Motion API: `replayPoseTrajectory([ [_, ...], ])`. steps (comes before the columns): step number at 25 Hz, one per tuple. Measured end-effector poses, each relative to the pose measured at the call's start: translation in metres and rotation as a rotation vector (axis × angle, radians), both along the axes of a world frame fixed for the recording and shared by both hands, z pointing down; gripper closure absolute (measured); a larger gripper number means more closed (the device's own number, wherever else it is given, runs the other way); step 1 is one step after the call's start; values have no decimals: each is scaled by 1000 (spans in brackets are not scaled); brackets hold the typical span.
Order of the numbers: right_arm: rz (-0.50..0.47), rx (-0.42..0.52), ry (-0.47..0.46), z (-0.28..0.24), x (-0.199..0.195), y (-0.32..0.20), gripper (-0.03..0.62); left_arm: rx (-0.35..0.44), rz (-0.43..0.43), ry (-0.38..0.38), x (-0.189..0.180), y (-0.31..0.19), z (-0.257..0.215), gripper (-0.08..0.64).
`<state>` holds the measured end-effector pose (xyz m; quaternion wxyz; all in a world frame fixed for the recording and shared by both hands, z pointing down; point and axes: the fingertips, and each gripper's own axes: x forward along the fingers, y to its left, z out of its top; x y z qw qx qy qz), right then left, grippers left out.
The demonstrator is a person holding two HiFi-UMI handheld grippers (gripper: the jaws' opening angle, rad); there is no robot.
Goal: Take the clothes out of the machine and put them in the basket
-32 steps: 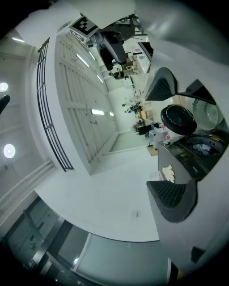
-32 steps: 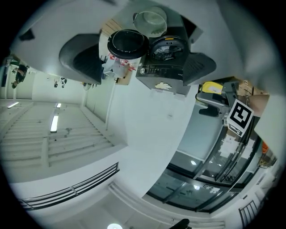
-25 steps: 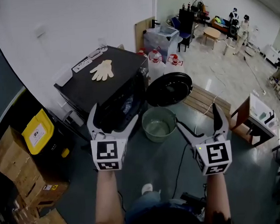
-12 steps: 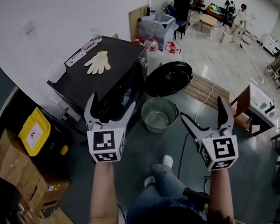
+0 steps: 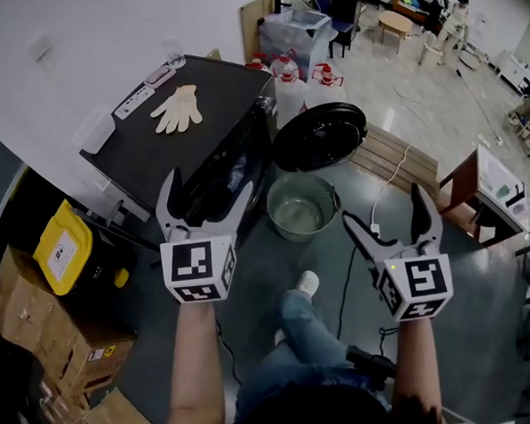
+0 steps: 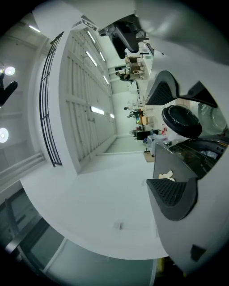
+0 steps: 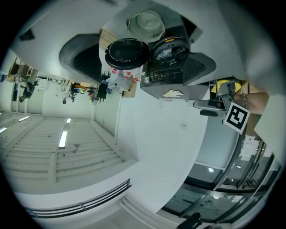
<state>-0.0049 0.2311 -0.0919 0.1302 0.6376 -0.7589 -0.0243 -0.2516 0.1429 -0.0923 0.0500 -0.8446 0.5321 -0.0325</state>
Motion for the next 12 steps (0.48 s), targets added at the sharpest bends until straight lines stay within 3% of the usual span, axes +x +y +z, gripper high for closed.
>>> replayPoseTrajectory([
  [3,-3,-16,-15,11,7,-14,26,-21,36,25,18,-15,7,51],
  [12,23,-11,-87,24,70,-97,27,-49,101,-102,93,-102,23,41],
])
